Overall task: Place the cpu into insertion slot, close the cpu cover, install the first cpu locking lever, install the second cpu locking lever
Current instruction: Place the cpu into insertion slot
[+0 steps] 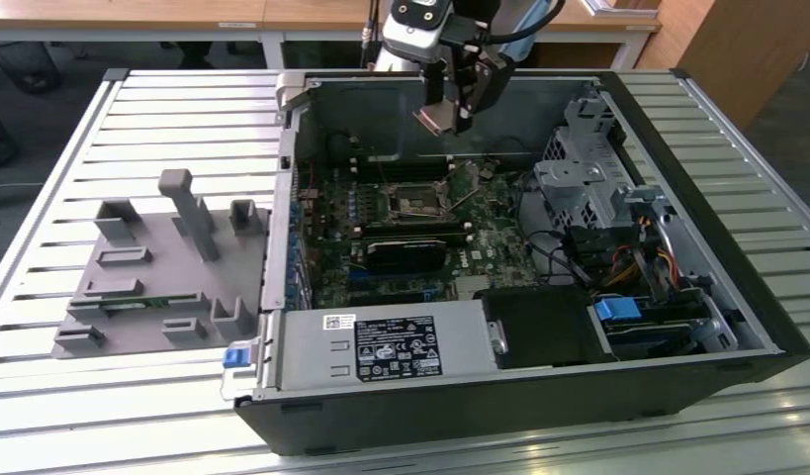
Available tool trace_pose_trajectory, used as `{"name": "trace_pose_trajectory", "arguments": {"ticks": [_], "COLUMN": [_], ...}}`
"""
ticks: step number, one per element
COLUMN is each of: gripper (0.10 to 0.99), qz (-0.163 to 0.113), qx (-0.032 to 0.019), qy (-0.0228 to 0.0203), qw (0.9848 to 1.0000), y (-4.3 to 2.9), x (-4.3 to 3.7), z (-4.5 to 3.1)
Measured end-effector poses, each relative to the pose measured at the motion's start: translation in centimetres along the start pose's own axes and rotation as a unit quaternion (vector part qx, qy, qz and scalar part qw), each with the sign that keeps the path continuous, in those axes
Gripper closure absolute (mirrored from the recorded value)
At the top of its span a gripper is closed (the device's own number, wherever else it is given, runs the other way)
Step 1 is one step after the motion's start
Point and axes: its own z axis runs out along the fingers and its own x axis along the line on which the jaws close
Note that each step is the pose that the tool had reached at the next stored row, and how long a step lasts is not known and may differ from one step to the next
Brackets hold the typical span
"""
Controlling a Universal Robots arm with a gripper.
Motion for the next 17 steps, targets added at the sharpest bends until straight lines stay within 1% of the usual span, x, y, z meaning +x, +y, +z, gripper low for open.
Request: {"name": "trace_pose_trajectory", "arguments": {"ticks": [17], "gripper": [0.545], "qz": [0.001], "qx": [-0.0001], "qy": [-0.0001], "qw": [1.0000], "y": [-0.03], "x": [-0.01], "z": [0.38]}}
